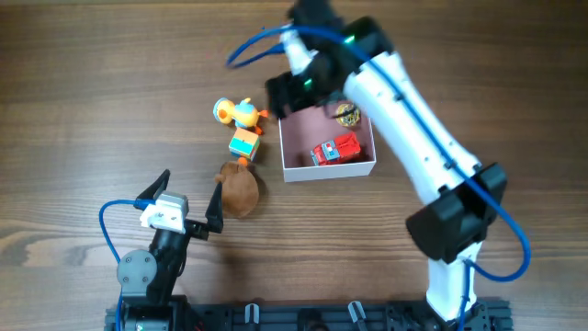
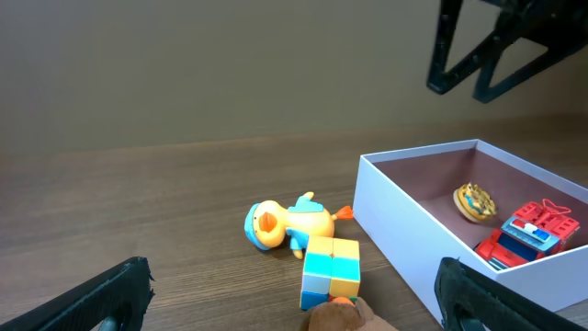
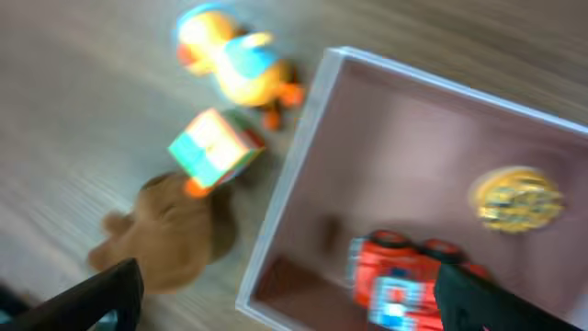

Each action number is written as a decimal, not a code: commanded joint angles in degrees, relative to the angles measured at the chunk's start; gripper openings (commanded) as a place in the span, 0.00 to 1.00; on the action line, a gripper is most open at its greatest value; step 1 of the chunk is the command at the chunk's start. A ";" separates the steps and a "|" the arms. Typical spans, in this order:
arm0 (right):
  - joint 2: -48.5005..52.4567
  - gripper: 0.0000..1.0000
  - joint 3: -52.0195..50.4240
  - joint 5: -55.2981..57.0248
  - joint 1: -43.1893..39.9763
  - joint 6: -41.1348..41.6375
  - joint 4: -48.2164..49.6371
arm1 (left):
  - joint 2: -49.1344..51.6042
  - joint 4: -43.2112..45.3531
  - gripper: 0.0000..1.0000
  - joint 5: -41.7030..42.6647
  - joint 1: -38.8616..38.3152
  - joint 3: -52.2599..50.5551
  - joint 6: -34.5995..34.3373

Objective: Pack container
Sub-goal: 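Raise the right gripper out of the box to the right, then move the left gripper down onto the brown plush toy, then grasp the brown plush with the left gripper and lift it, then drop the brown plush into the box with the left gripper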

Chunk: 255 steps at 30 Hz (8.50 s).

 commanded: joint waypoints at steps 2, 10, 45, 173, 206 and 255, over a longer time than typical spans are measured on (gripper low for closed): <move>-2.12 1.00 1.44 12.72 -1.42 7.76 -0.04 | -0.42 -0.20 1.00 -0.11 -0.11 -0.28 0.90; -2.95 1.00 1.16 13.97 -21.97 7.78 -5.75 | -0.42 -0.20 1.00 -0.11 -0.11 -0.28 0.90; -2.29 1.00 -12.04 11.32 -35.98 -3.41 19.06 | -0.42 0.42 1.00 9.88 -0.11 -0.28 -9.92; -2.29 1.00 -12.04 11.32 -35.98 -3.41 21.70 | 91.06 -45.42 0.30 -15.13 -26.10 55.06 -18.40; -2.29 1.00 -12.04 11.32 -35.98 -3.41 21.70 | 80.26 -30.86 0.43 5.90 -33.57 76.35 -18.78; -2.29 1.00 -12.04 11.32 -35.93 -3.43 21.70 | 100.67 -53.20 1.00 -12.92 -14.01 76.35 -21.38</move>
